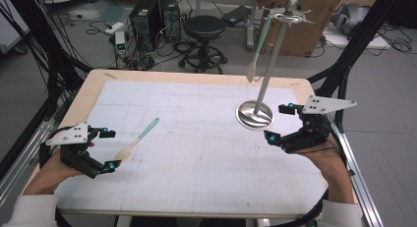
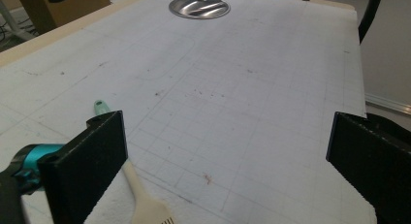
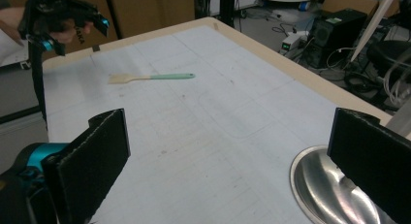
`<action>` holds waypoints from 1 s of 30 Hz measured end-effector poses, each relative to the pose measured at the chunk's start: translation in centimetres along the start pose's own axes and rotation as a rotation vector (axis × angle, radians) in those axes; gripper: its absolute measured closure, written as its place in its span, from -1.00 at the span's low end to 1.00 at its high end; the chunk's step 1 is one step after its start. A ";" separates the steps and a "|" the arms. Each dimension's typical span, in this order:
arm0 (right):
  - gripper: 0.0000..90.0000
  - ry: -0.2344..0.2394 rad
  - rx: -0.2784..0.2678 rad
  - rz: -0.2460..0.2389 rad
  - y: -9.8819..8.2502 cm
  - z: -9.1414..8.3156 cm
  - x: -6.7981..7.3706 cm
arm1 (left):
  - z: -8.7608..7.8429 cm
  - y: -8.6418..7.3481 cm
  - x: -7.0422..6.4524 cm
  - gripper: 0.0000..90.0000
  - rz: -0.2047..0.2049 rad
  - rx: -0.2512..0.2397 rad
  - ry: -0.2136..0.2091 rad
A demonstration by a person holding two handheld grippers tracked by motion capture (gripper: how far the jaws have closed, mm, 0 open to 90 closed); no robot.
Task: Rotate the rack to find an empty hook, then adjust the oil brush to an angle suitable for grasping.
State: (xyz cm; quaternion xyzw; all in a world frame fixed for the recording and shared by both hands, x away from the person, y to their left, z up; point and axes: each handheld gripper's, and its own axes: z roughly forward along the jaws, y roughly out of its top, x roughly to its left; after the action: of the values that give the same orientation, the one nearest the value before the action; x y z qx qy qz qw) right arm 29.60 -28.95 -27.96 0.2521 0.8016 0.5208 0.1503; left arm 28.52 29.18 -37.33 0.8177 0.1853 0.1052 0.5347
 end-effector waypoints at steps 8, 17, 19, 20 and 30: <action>-1.00 0.007 0.022 -0.005 -1.8 2.4 -0.1 | 0.0 0.0 -0.2 -0.96 0.001 0.003 0.003; -1.00 0.030 0.041 0.002 -4.9 3.1 -0.1 | -0.1 -0.2 -0.6 -0.96 0.002 0.015 0.007; -1.00 0.045 0.021 0.011 -5.8 3.0 -0.1 | 0.0 -0.3 -0.5 -0.96 -0.001 0.018 0.010; -0.99 0.052 0.029 0.018 -6.1 3.1 -0.1 | 0.0 -0.3 -0.5 -0.96 0.001 0.021 0.011; -1.00 0.024 0.036 0.033 -7.1 2.6 -0.1 | 0.0 -0.3 -0.2 -0.96 -0.005 0.024 0.028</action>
State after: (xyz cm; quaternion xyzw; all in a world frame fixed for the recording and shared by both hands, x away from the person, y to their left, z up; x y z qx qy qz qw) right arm 29.21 -29.34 -35.54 0.2617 0.8084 0.5117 0.1276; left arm 28.27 29.20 -37.65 0.8219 0.1962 0.1132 0.5226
